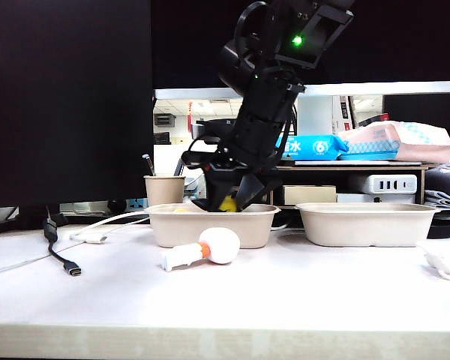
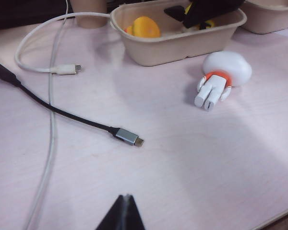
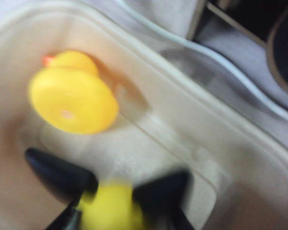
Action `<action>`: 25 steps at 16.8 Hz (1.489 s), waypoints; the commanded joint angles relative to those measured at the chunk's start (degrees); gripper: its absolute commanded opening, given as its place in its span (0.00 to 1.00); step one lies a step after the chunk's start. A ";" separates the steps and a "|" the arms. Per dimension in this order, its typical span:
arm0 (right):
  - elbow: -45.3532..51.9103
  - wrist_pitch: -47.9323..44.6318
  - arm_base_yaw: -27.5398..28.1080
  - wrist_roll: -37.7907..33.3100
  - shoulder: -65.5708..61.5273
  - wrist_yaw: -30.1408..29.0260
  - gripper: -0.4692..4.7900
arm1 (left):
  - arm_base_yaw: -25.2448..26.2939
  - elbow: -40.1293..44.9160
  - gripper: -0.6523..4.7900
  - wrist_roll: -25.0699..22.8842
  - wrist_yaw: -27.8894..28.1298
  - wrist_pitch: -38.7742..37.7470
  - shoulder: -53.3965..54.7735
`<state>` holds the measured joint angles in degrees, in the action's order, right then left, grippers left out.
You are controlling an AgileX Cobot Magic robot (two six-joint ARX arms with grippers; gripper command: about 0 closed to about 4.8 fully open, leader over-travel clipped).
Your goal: Put the dolls with similar colors into the same paper box, while dolls with different colors go into separate paper boxes.
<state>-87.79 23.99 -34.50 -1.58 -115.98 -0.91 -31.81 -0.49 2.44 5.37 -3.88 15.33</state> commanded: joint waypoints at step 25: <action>-5.73 14.23 0.09 6.08 3.04 4.44 0.65 | 0.13 -0.04 0.11 0.11 -0.22 0.50 -1.68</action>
<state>-92.36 38.59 -34.22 4.38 -113.34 3.25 -31.81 -0.49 2.42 5.34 -3.88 13.63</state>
